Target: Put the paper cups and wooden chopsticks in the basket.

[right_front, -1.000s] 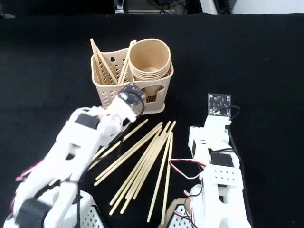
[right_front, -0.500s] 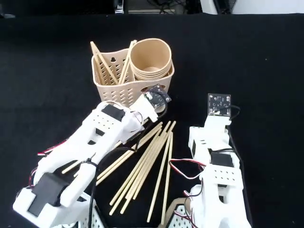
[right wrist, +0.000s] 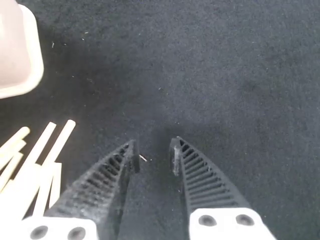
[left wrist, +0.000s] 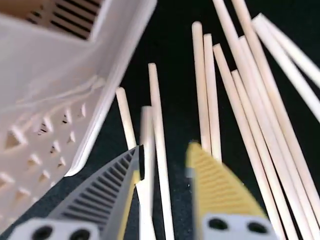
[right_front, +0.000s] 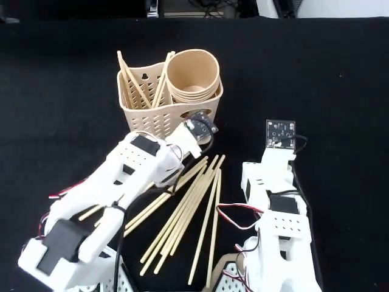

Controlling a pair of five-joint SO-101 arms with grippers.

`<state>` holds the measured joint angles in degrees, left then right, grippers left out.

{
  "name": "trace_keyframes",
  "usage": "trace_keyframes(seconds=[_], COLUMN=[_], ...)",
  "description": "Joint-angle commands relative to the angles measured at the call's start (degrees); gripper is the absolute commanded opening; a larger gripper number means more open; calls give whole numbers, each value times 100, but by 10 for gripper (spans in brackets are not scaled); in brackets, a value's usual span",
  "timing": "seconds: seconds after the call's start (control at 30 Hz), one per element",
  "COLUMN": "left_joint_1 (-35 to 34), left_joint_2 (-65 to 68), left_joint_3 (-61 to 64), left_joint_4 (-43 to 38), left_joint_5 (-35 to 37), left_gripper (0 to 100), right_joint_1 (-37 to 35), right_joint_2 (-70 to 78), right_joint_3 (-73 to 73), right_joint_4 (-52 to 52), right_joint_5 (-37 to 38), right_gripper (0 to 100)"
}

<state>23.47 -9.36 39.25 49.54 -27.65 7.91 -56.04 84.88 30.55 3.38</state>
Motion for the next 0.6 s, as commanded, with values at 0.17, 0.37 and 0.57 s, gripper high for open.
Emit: trace_keyframes(seconds=[0.17,0.37,0.57], left_joint_1=[-127,-75,110], left_joint_2=[598,879,730], left_joint_3=[-57,-84,57], left_joint_4=[-62,-220,-211], left_joint_5=[18,18,18], left_gripper=[180,180,107], right_joint_1=[-44,-44,-53], right_joint_2=[-66,-66,-66], right_joint_3=[-40,-40,-48], right_joint_4=[-114,-114,-123], right_joint_5=[-35,-35,-35], right_gripper=[124,124,124])
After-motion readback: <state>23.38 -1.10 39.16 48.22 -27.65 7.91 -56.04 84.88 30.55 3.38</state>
